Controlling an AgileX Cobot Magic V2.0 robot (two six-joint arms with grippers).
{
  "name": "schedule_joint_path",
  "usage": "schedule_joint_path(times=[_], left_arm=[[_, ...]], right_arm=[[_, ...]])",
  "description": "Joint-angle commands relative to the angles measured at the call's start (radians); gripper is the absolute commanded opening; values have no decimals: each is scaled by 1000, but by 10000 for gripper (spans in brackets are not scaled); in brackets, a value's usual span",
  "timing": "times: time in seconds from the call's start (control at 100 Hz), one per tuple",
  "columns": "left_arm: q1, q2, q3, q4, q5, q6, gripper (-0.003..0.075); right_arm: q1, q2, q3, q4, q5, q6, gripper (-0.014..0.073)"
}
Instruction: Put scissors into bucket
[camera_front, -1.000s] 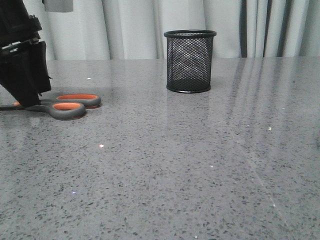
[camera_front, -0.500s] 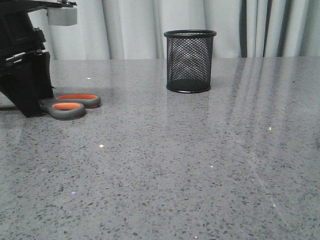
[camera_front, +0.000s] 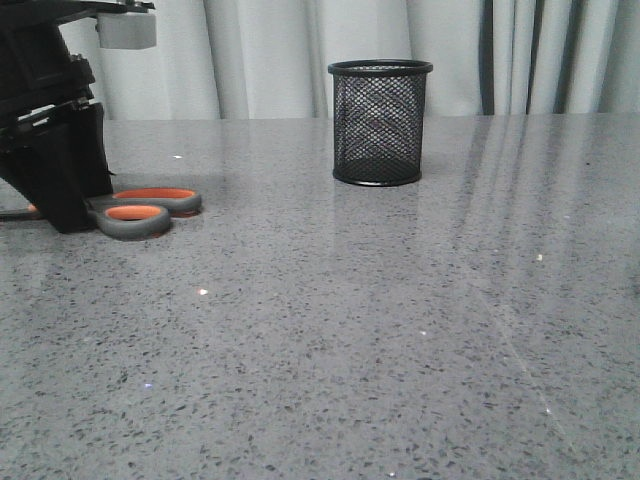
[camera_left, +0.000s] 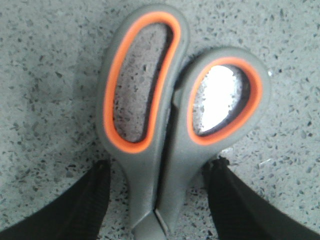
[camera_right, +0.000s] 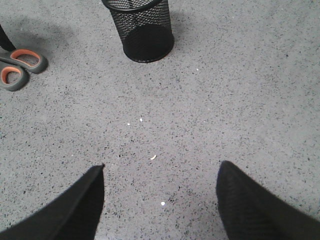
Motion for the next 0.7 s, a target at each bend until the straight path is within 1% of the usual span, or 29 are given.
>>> schedule_joint_path(times=[0.0,0.17,0.25,0.39,0.58,0.69], left_arm=[[-12,-36,-24,-34,54,1,411],[-12,-36,-24,-34,54,1,406],[-12,-36,-24,-34,54,1,381],[-12,-36,-24,-34,54,1,278],[-12,-36,-24,-30,54,1,96],[-12,-36,-24,-28,54,1,31]], right_arm=[[0,2,-36,7,-69,-11,433],[0,2,-36,7,-69,-11,433],[0,2,-36,7,-69,-11,433],[0,2,-36,7,-69,-11,433],[0,2,-36,7,-69,-11,433],[0,2,-36,7,-69,-11,433]])
